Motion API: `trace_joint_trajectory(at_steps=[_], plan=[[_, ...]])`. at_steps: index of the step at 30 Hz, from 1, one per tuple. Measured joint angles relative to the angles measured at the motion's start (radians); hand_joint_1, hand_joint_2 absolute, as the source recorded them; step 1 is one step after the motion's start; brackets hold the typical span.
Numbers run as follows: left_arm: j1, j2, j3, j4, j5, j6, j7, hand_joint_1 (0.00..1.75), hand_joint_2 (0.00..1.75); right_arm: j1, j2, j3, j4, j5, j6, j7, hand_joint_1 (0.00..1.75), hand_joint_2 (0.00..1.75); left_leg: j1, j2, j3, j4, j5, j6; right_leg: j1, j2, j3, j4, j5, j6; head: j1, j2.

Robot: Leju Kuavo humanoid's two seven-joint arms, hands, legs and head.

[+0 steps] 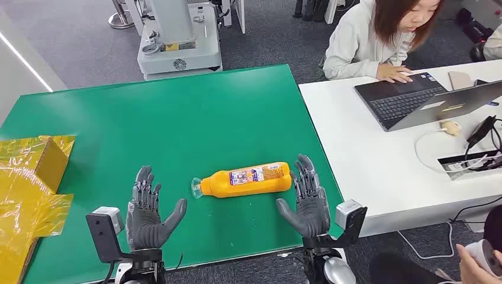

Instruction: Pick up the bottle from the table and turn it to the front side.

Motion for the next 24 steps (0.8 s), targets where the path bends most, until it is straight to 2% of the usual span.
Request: trace_joint_trajectory(at_steps=[9,11,15,17,21,24], plan=[[0.002,-0.002,0.0,0.0,0.0,-0.012,0.006,0.0,1.75,0.001,0.0,0.0,-0.01,0.023,-0.016,0.002,0.0,1.75,0.0,0.0,0.0,0.0,0.0,0.0,0.0,0.0,0.0,0.0,0.0,0.0,0.0,0.0],[0.002,-0.003,0.0,-0.001,-0.003,-0.017,0.013,0.0,1.75,0.0,0.0,0.0,-0.016,0.094,-0.043,0.013,0.0,1.75,0.0,0.0,0.0,0.0,0.0,0.0,0.0,0.0,0.0,0.0,0.0,0.0,0.0,0.0],[0.006,-0.011,0.0,-0.008,-0.026,-0.034,0.033,0.0,1.75,-0.036,-0.023,-0.001,-0.042,0.461,-0.104,0.102,0.0,1.75,0.0,0.001,0.0,0.0,0.0,0.0,0.0,0.001,0.0,0.0,0.0,0.0,0.0,0.0],[0.008,-0.017,0.0,-0.012,-0.033,-0.043,0.038,0.0,1.75,-0.067,-0.047,-0.002,-0.046,0.571,-0.114,0.128,0.0,1.75,0.0,0.002,0.001,0.0,0.0,0.0,0.0,0.002,0.0,0.0,0.0,0.0,0.0,0.0],[0.009,-0.02,0.0,-0.012,-0.035,-0.052,0.04,0.0,1.75,-0.109,-0.091,-0.006,-0.041,0.605,-0.133,0.138,0.0,1.75,0.0,0.001,0.001,0.0,0.0,0.0,0.0,0.001,0.0,0.0,0.0,0.0,0.0,0.0],[-0.001,-0.021,-0.002,-0.006,-0.022,-0.061,0.029,0.0,1.75,-0.166,-0.152,0.004,-0.006,0.607,-0.153,0.14,0.0,1.75,0.0,0.002,0.0,0.0,0.0,0.0,0.0,0.002,0.0,0.0,0.001,0.0,0.0,0.0]])
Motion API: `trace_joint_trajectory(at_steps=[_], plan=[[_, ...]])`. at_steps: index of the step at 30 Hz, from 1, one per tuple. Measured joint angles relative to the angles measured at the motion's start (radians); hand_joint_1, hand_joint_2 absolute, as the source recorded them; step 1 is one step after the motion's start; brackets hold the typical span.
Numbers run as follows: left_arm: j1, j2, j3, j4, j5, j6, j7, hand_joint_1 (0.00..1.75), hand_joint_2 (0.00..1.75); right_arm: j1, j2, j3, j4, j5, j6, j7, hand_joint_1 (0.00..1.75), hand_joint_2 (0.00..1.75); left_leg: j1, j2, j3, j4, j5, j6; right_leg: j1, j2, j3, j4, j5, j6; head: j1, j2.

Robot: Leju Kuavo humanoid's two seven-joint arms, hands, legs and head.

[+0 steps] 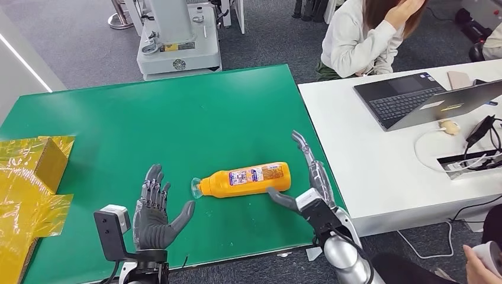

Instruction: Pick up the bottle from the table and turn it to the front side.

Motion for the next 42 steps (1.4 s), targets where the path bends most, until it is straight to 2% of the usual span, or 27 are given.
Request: trace_joint_trajectory(at_steps=[3,7,11,14,17,22,29,35,42], plan=[[-0.024,0.0,-0.004,0.02,0.03,0.0,-0.019,0.0,1.75,-0.101,-0.06,0.025,0.079,-0.042,0.002,-0.002,0.0,1.75,0.0,0.0,0.0,0.0,0.0,0.0,0.0,0.0,0.0,0.0,0.001,0.0,0.0,0.0],[-0.048,0.002,-0.011,0.044,0.063,0.0,-0.033,0.0,1.75,-0.242,-0.111,0.083,0.212,-0.094,0.027,0.013,0.0,1.75,0.0,0.001,0.0,0.001,0.001,0.0,0.0,0.001,0.0,0.0,0.003,0.001,0.0,0.0],[-0.057,0.007,-0.025,0.06,0.077,-0.012,-0.039,0.0,1.75,-0.38,-0.134,0.18,0.354,-0.078,0.152,0.096,0.0,1.75,0.0,0.001,0.0,0.001,0.002,-0.001,0.0,0.001,-0.001,0.001,0.003,0.0,0.0,0.0],[-0.062,0.009,-0.035,0.068,0.079,-0.019,-0.039,0.0,1.75,-0.487,-0.136,0.264,0.459,-0.07,0.268,0.16,0.0,1.75,0.001,0.001,0.0,0.001,0.002,-0.001,0.0,0.002,-0.001,0.001,0.003,0.0,0.0,0.0],[-0.064,0.011,-0.043,0.074,0.079,-0.02,-0.039,0.0,1.75,-0.558,-0.136,0.321,0.532,-0.071,0.292,0.176,0.0,1.75,0.001,0.0,0.0,0.001,0.002,-0.001,0.0,0.001,-0.001,0.001,0.003,0.0,0.0,0.0],[-0.067,0.012,-0.049,0.081,0.076,-0.023,-0.035,0.0,1.75,-0.621,-0.136,0.378,0.603,-0.058,0.334,0.196,0.0,1.75,0.001,0.0,-0.001,0.001,0.002,-0.001,0.001,0.001,-0.001,0.001,0.003,0.0,0.0,0.0],[-0.074,0.01,-0.058,0.084,0.029,-0.056,0.009,0.0,1.75,-0.764,-0.122,0.523,0.728,-0.065,0.559,0.245,0.0,1.75,0.001,0.001,-0.001,0.002,0.002,-0.001,0.0,0.001,-0.001,0.001,0.004,0.0,0.0,0.0],[-0.08,0.01,-0.058,0.088,0.018,-0.072,0.025,0.0,1.75,-0.836,-0.104,0.613,0.772,-0.07,0.643,0.273,0.0,1.75,0.001,0.0,-0.001,0.002,0.002,-0.001,0.001,0.001,-0.001,0.002,0.003,0.0,0.0,0.0],[-0.089,0.011,-0.058,0.089,0.038,-0.141,0.065,0.0,1.75,-0.959,-0.117,0.769,0.729,-0.098,0.848,0.362,0.0,1.75,0.001,0.001,-0.001,0.002,0.002,-0.001,0.001,0.002,-0.002,0.002,0.004,0.0,0.0,0.0]])
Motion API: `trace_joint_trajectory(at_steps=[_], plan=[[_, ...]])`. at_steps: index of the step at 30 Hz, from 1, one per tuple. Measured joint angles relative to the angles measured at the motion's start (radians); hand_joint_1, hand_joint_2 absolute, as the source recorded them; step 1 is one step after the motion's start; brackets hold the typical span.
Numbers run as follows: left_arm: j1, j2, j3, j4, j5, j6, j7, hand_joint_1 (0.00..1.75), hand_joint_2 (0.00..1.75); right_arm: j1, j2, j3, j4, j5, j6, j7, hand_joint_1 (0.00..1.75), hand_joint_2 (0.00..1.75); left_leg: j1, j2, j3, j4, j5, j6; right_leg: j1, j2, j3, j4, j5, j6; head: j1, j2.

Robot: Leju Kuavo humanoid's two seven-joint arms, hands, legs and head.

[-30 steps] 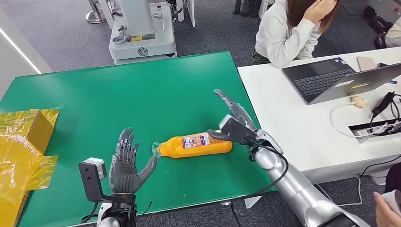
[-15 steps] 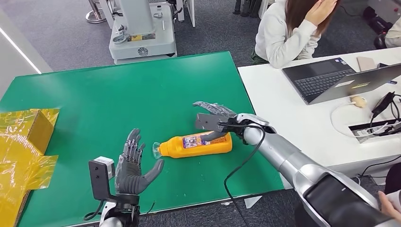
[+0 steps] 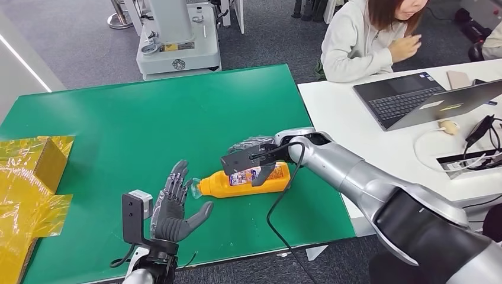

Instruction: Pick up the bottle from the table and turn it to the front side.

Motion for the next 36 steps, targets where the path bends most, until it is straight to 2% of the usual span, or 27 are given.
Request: trace_joint_trajectory(at_steps=[4,10,16,22,36], plan=[[0.001,0.001,0.0,0.0,0.016,-0.01,0.002,0.0,1.75,-0.075,-0.009,0.089,-0.029,-0.045,0.058,0.016,0.0,1.75,0.0,0.0,0.0,0.0,0.0,0.0,0.0,0.0,0.0,0.0,0.0,0.0,0.0,0.0],[-0.002,0.001,0.002,0.0,0.027,-0.03,0.002,0.0,1.75,-0.148,0.003,0.211,-0.025,-0.077,0.082,0.024,0.0,1.75,0.0,0.0,0.0,0.0,0.0,0.0,0.0,0.0,0.0,0.0,0.0,0.0,0.0,0.0],[-0.004,0.001,0.002,0.0,0.027,-0.033,0.002,0.0,1.75,-0.157,0.009,0.231,-0.022,-0.081,0.085,0.025,0.0,1.75,0.0,0.0,0.0,0.0,0.0,0.0,0.0,0.0,0.0,0.0,0.0,0.0,0.0,0.0],[-0.006,0.001,0.004,0.0,0.03,-0.035,0.002,0.0,1.75,-0.187,0.023,0.298,-0.007,-0.081,0.086,0.026,0.0,1.75,0.0,0.0,0.0,0.0,0.0,0.0,0.0,-0.001,0.0,0.0,0.0,0.0,0.0,0.0],[-0.006,0.001,0.004,0.0,0.033,-0.038,0.002,0.0,1.75,-0.193,0.027,0.322,0.003,-0.088,0.088,0.026,0.0,1.75,0.0,0.0,0.0,0.0,0.0,0.0,0.0,-0.001,0.0,0.0,0.0,0.0,0.0,0.0]])
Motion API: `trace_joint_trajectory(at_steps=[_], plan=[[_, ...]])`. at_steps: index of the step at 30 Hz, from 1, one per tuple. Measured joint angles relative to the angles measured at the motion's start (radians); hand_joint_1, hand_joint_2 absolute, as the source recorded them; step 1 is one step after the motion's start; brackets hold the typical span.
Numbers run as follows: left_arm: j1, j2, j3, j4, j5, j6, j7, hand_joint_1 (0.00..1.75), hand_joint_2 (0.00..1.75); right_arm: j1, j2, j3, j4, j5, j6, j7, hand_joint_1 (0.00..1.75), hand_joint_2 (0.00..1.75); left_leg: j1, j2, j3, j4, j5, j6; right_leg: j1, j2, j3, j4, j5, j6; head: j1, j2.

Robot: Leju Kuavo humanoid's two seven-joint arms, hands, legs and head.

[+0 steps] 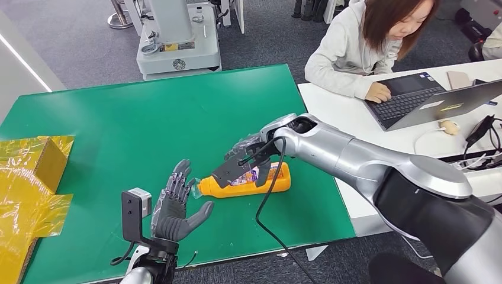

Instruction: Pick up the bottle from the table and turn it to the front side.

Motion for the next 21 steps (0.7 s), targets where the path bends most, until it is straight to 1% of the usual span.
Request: trace_joint_trajectory(at_steps=[5,10,11,12,13,15,16,18,21], plan=[[0.001,0.0,0.006,0.0,0.009,-0.006,0.001,0.0,1.75,-0.007,0.008,0.027,0.001,-0.012,0.003,0.016,0.0,1.75,0.0,0.0,0.0,0.0,0.0,0.0,0.0,0.0,0.0,0.0,0.0,0.0,0.0,0.0],[0.005,-0.002,0.015,0.0,0.001,-0.012,0.002,0.0,1.75,-0.012,0.002,0.057,0.004,-0.014,-0.025,0.053,0.0,1.75,0.0,0.0,0.001,0.0,0.0,0.0,0.0,0.0,0.0,0.0,0.0,0.0,0.0,0.0],[0.006,-0.002,0.017,0.0,-0.004,-0.011,0.002,0.0,1.75,-0.001,-0.01,0.059,0.006,-0.011,-0.047,0.073,0.0,1.75,0.0,0.0,0.001,0.0,0.0,0.0,0.0,0.0,0.0,-0.001,0.0,0.0,-0.001,0.0],[0.007,-0.002,0.02,0.0,-0.01,-0.01,0.001,0.0,1.75,0.022,-0.031,0.058,0.005,0.003,-0.089,0.091,0.0,1.75,0.001,-0.002,0.002,0.001,0.0,0.0,0.001,-0.002,0.002,-0.002,-0.001,0.001,-0.002,0.0],[0.009,-0.002,0.022,0.0,-0.017,-0.009,-0.003,0.0,1.75,0.058,-0.062,0.055,0.003,0.032,-0.15,0.101,0.0,1.75,0.002,-0.006,0.003,0.001,0.0,0.0,0.002,-0.005,0.005,-0.004,-0.001,0.001,-0.002,0.0],[0.014,-0.002,0.024,0.001,-0.028,-0.007,-0.013,0.0,1.75,0.152,-0.128,0.044,0.001,0.115,-0.277,0.082,0.0,1.75,0.004,-0.016,0.003,0.001,0.0,0.0,0.003,-0.015,0.01,-0.005,-0.003,0.003,-0.002,0.0],[0.017,-0.002,0.024,0.001,-0.031,-0.007,-0.018,0.0,1.75,0.196,-0.158,0.036,0.003,0.152,-0.32,0.07,0.0,1.75,0.004,-0.019,0.002,0.001,0.0,0.0,0.004,-0.018,0.011,-0.006,-0.003,0.004,-0.001,0.0],[0.021,-0.002,0.025,0.003,-0.036,-0.007,-0.023,0.0,1.75,0.256,-0.198,0.01,0.0,0.195,-0.344,0.068,0.0,1.75,0.003,-0.017,0.002,0.001,-0.001,0.001,0.003,-0.015,0.011,-0.006,-0.003,0.004,0.001,0.0],[0.022,-0.005,0.025,0.005,-0.04,-0.008,-0.024,0.0,1.75,0.291,-0.225,-0.03,-0.018,0.234,-0.325,0.097,0.0,1.75,0.003,-0.003,0.009,0.001,-0.006,0.003,0.003,-0.002,0.013,-0.007,-0.002,0.004,0.002,0.0]])
